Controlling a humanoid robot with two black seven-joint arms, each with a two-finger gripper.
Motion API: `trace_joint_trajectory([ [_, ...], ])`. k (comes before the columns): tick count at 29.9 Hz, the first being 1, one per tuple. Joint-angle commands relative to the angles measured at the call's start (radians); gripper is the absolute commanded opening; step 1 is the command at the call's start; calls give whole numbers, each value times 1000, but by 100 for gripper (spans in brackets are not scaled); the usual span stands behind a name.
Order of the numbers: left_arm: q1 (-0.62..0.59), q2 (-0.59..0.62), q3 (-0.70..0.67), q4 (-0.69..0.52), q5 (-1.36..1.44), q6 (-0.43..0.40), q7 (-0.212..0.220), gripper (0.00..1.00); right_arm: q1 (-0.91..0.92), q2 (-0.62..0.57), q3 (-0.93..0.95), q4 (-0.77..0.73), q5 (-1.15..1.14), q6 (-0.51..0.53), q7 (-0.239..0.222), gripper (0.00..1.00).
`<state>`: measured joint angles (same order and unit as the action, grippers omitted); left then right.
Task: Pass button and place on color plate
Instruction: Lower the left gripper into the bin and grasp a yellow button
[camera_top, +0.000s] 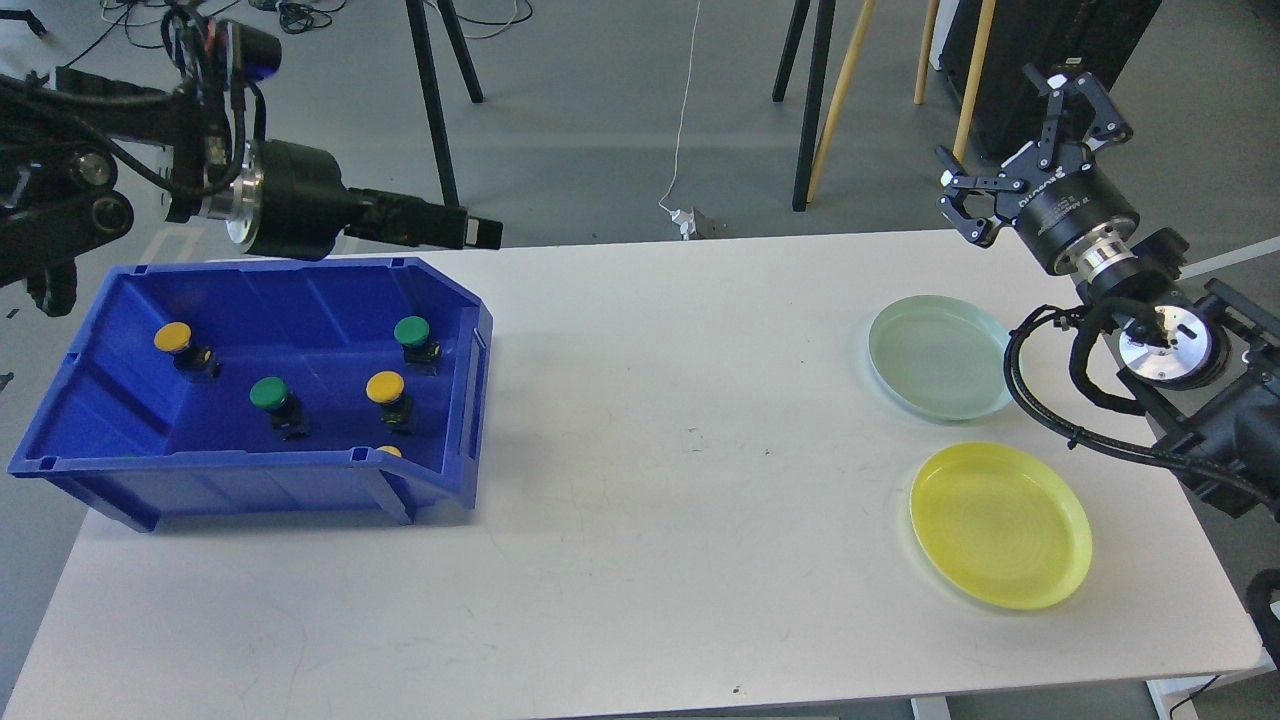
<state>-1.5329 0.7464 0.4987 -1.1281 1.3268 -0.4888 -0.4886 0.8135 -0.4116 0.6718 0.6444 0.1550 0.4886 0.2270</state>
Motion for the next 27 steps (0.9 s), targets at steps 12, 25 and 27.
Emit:
trace_joint_trajectory([
  [12,172,-197,83,320,134,44,0,98,-33,-24,2,0,0,0,0,99],
  [25,237,-240,72,418,137,49,0,98,-46,-26,3,0,0,0,2,99],
  [27,244,-245,70,421,135,49,0,98,-48,-26,3,0,0,0,0,99],
])
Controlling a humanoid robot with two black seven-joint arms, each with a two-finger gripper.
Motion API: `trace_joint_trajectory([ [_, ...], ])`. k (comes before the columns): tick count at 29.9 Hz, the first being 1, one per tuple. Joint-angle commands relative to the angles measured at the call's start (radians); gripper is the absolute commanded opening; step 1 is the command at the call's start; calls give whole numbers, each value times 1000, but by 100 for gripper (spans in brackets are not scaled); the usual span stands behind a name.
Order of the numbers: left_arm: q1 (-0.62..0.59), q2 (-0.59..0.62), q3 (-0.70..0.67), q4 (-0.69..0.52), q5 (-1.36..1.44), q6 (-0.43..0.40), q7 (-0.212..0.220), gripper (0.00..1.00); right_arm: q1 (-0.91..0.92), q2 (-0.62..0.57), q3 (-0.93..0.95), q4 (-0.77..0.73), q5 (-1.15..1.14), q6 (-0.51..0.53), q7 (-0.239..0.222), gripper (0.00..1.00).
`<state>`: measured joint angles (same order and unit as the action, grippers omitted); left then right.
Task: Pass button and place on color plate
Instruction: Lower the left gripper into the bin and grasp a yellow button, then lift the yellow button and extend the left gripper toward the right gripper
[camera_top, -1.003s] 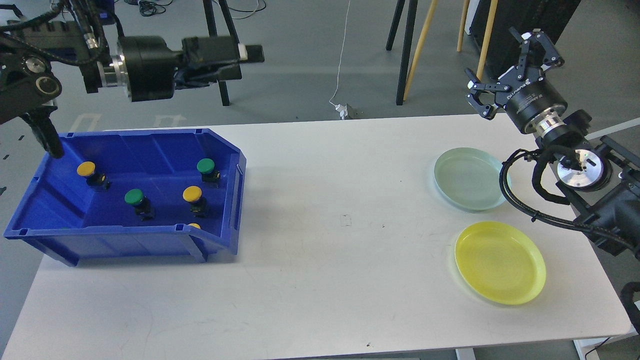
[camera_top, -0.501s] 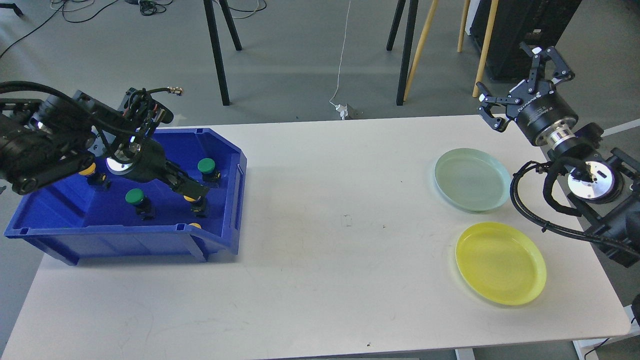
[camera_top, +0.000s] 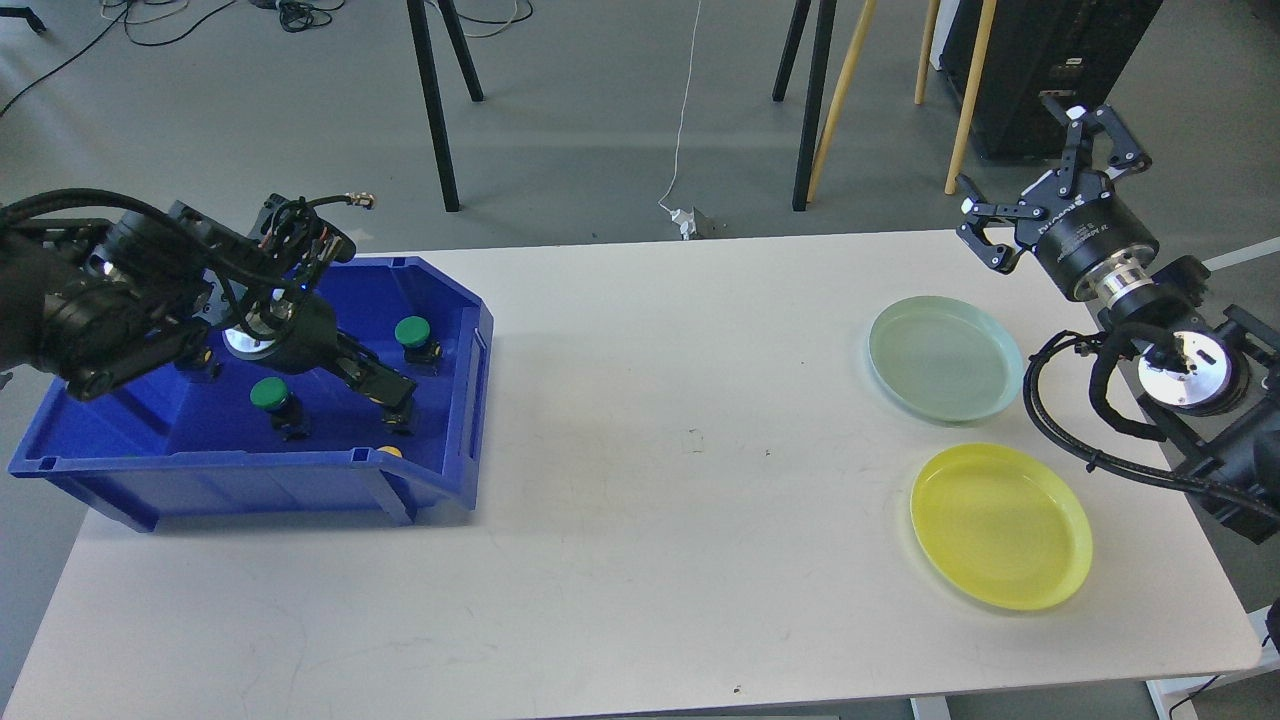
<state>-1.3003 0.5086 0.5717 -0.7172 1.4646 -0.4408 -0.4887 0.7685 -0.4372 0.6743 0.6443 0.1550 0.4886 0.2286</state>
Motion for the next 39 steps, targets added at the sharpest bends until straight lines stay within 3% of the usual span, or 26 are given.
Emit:
trace_joint_trajectory([
  [1,15,-13,-4,12,-3,5,0,98,-3,0,-1,0,0,0,0,99],
  [12,59,-62,-4,57,-7,33,0,91,-11,-6,-1,0,1,0,0,99],
  [15,81,-82,-4,100,-7,33,0,80,-15,-6,-1,0,0,0,0,99],
  [27,95,-85,-1,130,-1,36,0,55,-31,-6,-1,1,1,0,0,99],
  [31,98,-85,4,130,0,40,0,32,-32,-6,-1,1,1,0,0,99],
  [39,73,-56,1,111,28,74,0,9,-34,-8,1,1,0,0,0,99],
])
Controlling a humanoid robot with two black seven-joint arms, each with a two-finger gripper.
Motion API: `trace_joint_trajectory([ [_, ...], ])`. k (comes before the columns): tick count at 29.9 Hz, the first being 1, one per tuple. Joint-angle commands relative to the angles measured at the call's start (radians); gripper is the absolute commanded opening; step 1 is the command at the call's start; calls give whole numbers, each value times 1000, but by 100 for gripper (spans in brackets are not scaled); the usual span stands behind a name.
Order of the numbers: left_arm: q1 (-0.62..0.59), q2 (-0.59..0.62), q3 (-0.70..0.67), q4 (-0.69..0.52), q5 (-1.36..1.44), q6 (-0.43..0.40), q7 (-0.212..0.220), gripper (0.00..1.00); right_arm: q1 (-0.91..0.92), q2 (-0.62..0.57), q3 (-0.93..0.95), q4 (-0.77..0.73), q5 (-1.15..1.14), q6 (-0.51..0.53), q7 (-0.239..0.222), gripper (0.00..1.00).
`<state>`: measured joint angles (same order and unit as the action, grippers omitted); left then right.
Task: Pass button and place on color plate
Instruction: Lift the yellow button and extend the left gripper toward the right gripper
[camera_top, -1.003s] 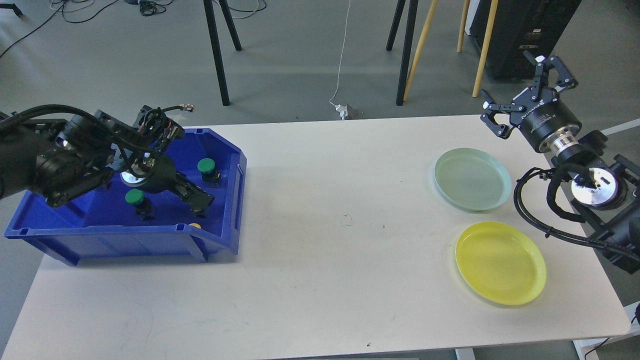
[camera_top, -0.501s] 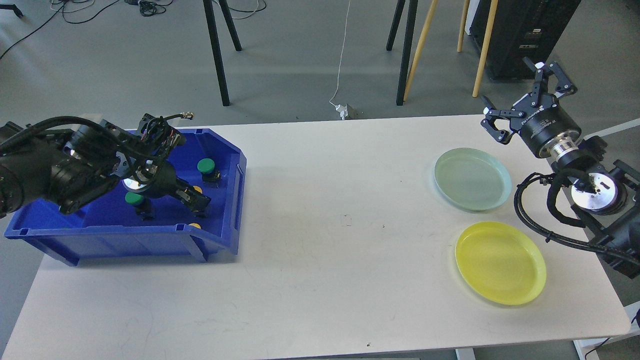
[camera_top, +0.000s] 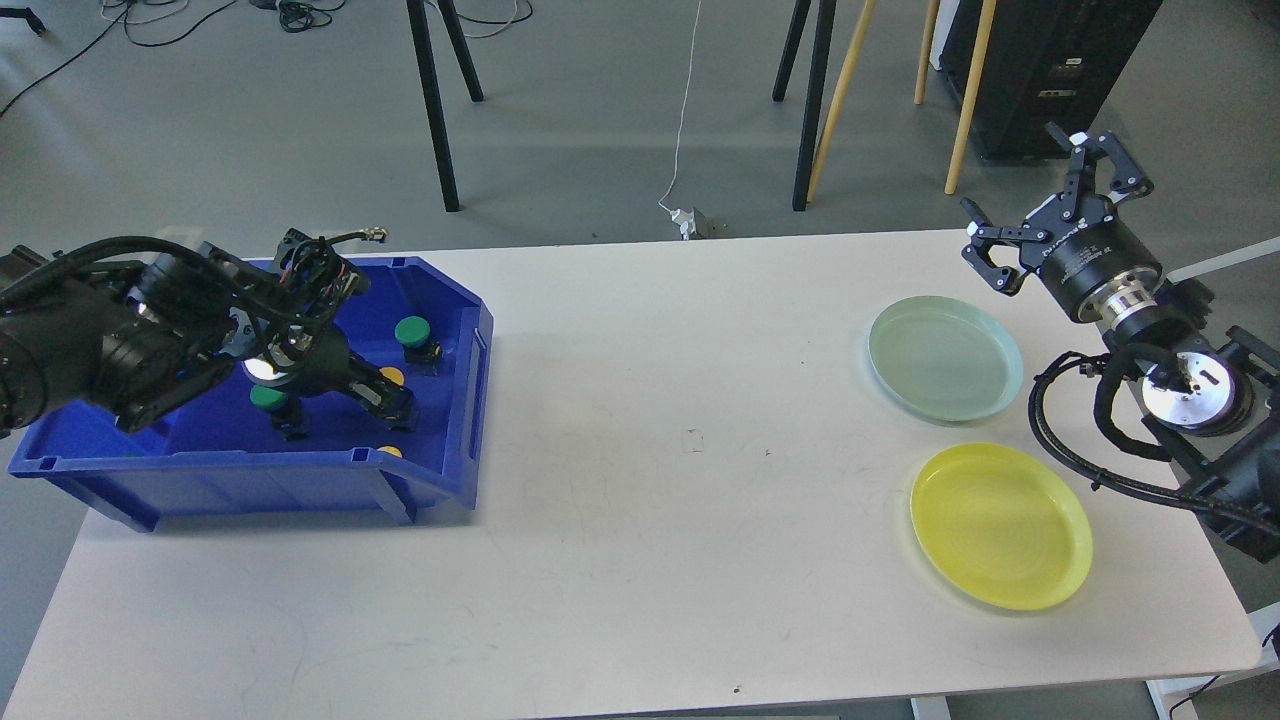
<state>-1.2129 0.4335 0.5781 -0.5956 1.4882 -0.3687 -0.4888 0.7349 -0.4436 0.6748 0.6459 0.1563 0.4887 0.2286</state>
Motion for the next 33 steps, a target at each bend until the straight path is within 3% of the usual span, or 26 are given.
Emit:
trace_joint_trajectory([
  [1,-23,37,-7,-12,4,2,0,9,1,0,0,0,0,0,0,99],
  [4,-66,96,-12,-47,4,1,0,8,1,-1,0,0,0,0,2,99],
  [7,-178,210,-33,-194,-2,-7,0,8,1,-6,0,1,0,0,2,99],
  [10,-243,356,-183,-404,-40,-38,0,8,1,-17,-1,8,-1,0,2,99],
  [13,-189,392,-360,-533,-176,-102,0,8,-3,-30,-3,23,-14,0,5,99],
  [18,-44,240,-523,-535,-431,-96,0,9,-43,-108,-4,133,-70,0,8,99],
  [26,130,-70,-783,-374,-599,-88,0,10,-121,-285,-14,575,-351,0,6,99],
  [33,148,-157,-791,-297,-597,-84,0,11,-100,-212,-110,617,-360,0,5,99],
])
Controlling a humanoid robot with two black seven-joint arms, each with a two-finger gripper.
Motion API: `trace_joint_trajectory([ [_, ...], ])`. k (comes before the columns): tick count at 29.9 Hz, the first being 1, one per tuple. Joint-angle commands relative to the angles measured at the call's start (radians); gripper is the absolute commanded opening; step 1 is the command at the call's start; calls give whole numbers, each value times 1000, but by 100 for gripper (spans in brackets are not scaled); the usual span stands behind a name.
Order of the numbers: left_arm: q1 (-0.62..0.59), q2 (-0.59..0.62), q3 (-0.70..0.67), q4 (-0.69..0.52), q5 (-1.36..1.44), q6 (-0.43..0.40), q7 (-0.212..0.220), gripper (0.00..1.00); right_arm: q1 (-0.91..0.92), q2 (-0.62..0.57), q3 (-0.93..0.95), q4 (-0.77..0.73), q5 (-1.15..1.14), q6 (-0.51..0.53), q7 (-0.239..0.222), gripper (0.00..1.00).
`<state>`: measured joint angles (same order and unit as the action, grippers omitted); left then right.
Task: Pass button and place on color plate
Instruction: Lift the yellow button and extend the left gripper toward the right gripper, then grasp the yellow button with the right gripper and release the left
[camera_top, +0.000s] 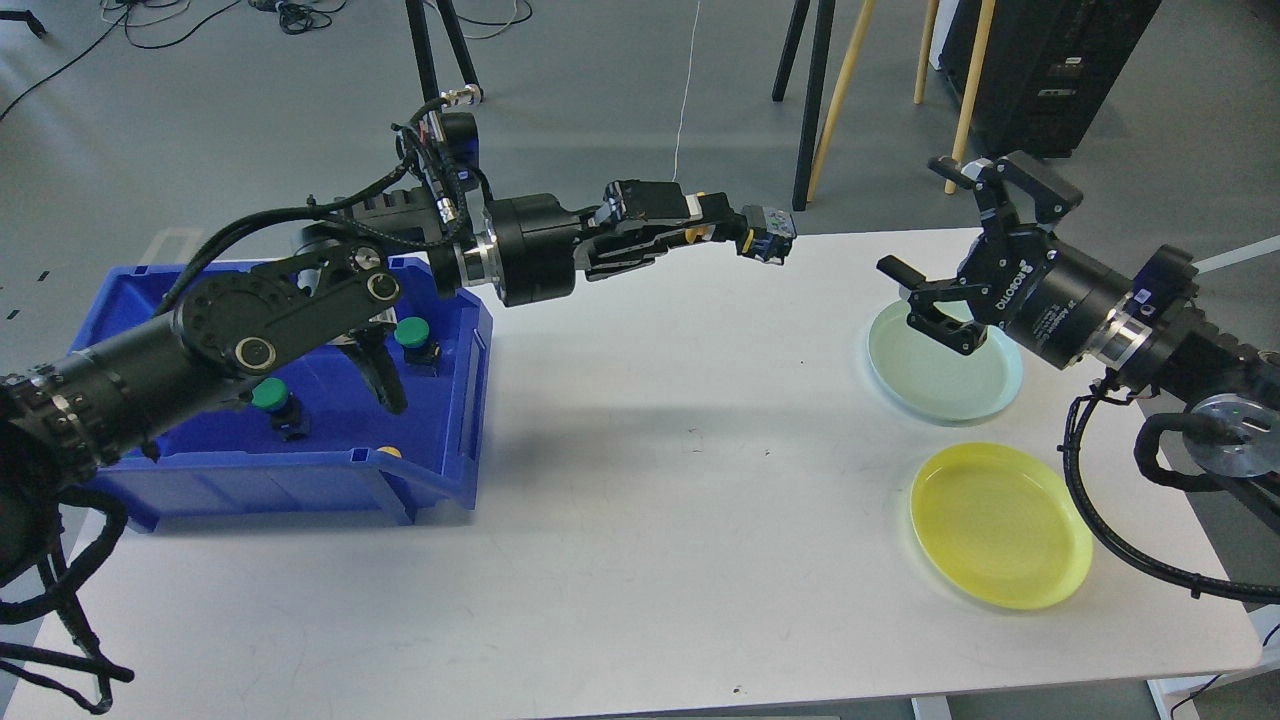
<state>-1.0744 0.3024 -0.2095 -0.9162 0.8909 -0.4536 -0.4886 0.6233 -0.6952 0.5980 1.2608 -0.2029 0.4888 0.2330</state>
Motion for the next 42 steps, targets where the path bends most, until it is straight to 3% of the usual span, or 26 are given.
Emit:
trace_joint_trajectory([
  [1,13,-32,-5,31,0,1,0,11,16,57,-40,2,-3,0,0,99],
  [12,17,-52,-7,59,-1,3,0,11,52,166,-44,-32,2,0,8,97],
  [16,17,-52,-7,59,-4,3,0,11,50,169,-43,-32,2,0,12,90],
  [22,19,-52,-8,60,-7,3,0,11,50,169,-43,-32,-7,0,42,59],
  [29,22,-52,-8,57,-7,-7,0,11,50,171,-41,-35,-12,-18,40,6],
  [31,22,-51,-8,53,-7,-8,0,11,49,171,-41,-35,-10,-41,40,1],
  [37,30,-49,-10,48,-7,-10,0,11,49,171,-41,-34,-9,-47,40,1],
  [39,30,-46,-16,43,-7,-11,0,18,50,171,-41,-34,-9,-49,40,1],
  [42,33,-48,-48,42,-12,-13,0,57,50,169,-41,-34,-9,-50,40,1],
])
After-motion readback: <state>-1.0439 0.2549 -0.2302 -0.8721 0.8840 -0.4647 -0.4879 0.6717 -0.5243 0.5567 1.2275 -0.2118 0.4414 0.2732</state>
